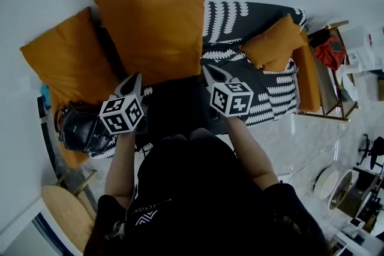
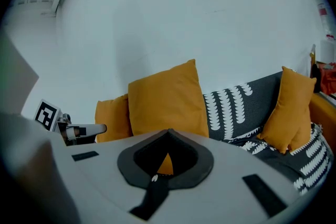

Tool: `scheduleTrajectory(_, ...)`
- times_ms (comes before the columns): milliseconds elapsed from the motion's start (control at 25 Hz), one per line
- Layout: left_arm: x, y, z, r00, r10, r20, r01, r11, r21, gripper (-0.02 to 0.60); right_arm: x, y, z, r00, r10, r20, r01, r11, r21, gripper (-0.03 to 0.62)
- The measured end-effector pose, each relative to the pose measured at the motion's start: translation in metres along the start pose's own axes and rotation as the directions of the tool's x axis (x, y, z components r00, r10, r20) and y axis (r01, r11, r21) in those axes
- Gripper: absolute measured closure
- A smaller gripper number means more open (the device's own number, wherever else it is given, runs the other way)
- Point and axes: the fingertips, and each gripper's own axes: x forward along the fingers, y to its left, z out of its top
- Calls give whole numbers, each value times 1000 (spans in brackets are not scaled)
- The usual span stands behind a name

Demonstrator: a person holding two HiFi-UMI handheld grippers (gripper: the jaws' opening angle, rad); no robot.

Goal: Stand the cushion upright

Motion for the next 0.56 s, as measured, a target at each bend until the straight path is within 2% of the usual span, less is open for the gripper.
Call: scheduleTrajectory(560, -3, -4, -5, 1000, -1, 11, 1, 1000, -20, 575, -5, -4, -7, 1000, -3, -6, 3, 1000, 22, 602)
